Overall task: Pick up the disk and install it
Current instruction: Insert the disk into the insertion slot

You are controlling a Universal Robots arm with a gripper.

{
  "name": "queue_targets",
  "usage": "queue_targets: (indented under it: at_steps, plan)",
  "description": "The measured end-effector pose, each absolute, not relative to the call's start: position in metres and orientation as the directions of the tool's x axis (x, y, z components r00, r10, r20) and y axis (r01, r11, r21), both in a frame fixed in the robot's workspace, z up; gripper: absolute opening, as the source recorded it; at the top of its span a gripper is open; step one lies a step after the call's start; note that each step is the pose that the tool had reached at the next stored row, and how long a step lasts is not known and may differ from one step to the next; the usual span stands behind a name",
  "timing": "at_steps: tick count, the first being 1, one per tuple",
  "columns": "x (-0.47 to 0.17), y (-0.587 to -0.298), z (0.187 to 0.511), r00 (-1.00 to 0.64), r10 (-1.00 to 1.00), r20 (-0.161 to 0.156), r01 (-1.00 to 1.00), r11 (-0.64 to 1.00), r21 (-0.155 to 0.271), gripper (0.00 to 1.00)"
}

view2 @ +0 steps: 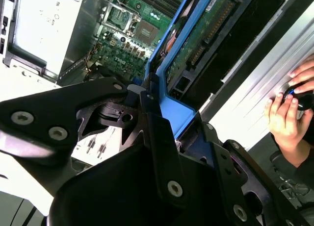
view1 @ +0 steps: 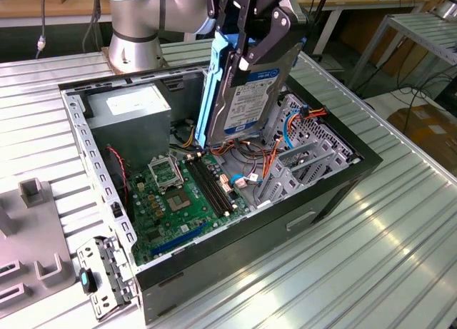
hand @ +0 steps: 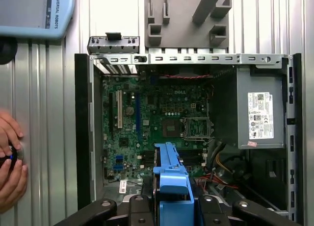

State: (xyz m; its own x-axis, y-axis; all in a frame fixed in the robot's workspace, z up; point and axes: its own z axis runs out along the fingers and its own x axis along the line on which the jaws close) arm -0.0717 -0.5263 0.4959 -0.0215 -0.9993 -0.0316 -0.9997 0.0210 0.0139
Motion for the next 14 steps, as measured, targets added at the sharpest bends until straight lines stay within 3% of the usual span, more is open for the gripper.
queue_targets:
  at_steps: [14]
  plan:
    - [-0.045,-0.527,0.496,-0.021,-0.999,-0.032,-1.000,0.021,0.014,0.37]
